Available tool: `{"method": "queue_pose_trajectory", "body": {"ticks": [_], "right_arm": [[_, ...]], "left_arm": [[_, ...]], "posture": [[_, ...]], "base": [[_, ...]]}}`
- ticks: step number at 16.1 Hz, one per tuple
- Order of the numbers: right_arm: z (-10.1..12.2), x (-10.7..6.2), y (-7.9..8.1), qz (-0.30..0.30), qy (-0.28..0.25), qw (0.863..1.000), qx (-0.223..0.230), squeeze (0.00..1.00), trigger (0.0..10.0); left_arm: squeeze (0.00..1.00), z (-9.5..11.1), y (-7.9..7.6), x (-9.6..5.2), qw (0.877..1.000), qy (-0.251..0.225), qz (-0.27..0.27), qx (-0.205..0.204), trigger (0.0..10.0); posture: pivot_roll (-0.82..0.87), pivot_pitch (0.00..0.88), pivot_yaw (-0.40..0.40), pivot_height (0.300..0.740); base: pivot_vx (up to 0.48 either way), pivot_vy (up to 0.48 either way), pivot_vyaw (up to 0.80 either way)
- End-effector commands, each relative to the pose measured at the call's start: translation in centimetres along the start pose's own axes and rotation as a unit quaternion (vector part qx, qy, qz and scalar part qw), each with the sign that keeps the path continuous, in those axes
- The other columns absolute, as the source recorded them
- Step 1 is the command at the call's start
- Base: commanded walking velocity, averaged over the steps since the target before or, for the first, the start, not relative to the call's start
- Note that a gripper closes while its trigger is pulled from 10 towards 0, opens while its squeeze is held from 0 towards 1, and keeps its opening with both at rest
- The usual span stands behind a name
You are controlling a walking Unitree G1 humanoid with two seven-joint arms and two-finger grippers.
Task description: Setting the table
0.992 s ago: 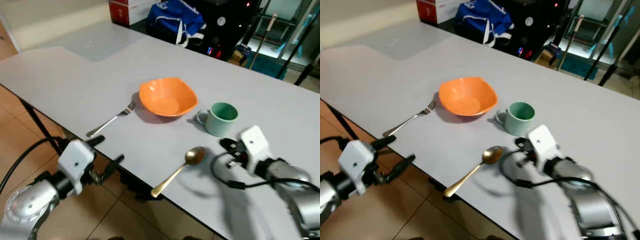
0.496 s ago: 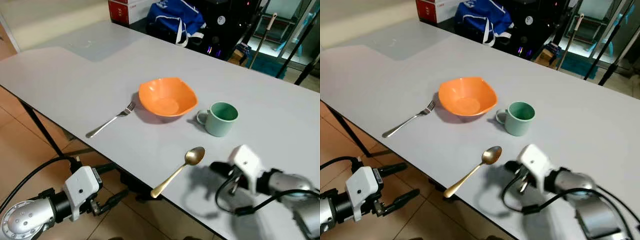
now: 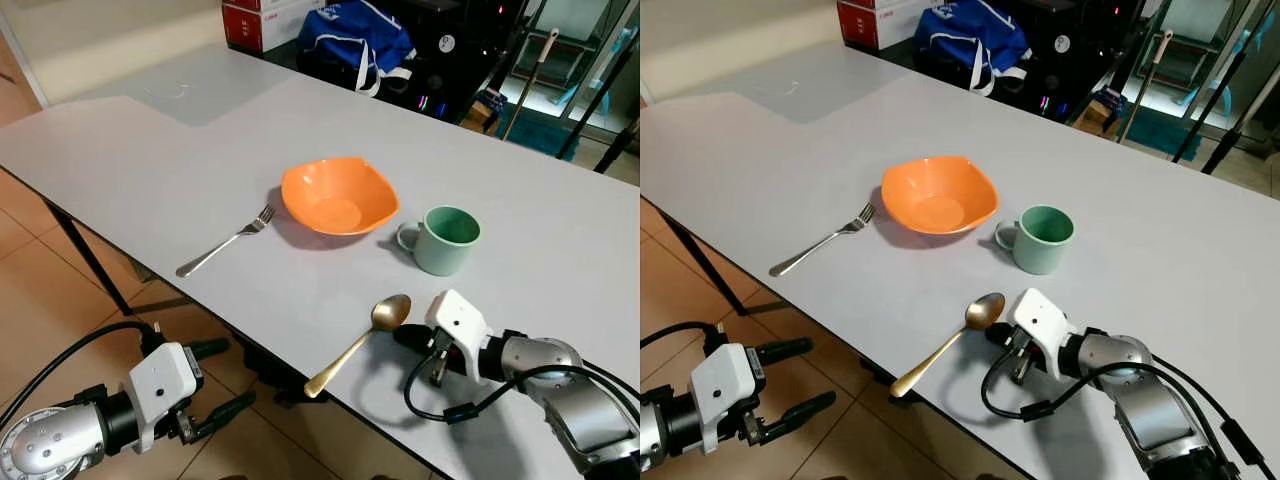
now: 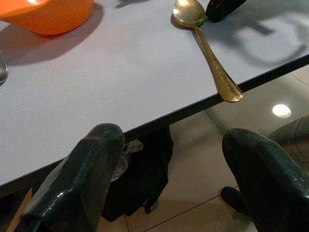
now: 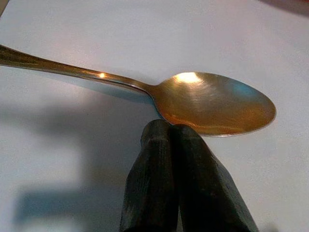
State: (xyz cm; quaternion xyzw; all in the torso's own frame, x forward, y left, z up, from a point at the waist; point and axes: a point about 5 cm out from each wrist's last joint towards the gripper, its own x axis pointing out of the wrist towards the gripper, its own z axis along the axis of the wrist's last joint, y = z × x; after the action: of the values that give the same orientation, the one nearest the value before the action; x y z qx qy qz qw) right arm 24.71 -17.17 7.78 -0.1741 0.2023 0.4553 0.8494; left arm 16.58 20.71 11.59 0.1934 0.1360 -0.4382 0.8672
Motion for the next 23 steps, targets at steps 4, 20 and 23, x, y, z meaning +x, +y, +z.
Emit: {"method": "queue_pose_trajectory", "body": {"ticks": [4, 20, 23], "right_arm": [[0.3, 1.5, -0.8, -0.008, 0.000, 1.000, -0.016, 0.00, 0.0], [3.4, 2.4, -1.9, -0.048, -0.041, 0.997, -0.040, 0.00, 0.0], [2.9, 2.6, -2.3, -0.057, -0.020, 0.997, -0.045, 0.00, 0.0]], "left_arm": [[0.00, 0.1, -0.1, 0.0, 1.000, 0.002, -0.004, 0.009, 10.0], [0.00, 0.3, 0.3, -0.2, 1.000, 0.004, -0.005, 0.009, 10.0], [0.00, 0.3, 0.3, -0.2, 1.000, 0.005, -0.002, 0.008, 10.0]], "posture": [[0.03, 0.038, -0.038, 0.740], [0.03, 0.042, -0.038, 0.740], [0.03, 0.041, -0.040, 0.740]], "base": [[0.000, 0.000, 0.00], [0.000, 0.000, 0.00], [0.000, 0.000, 0.00]]}}
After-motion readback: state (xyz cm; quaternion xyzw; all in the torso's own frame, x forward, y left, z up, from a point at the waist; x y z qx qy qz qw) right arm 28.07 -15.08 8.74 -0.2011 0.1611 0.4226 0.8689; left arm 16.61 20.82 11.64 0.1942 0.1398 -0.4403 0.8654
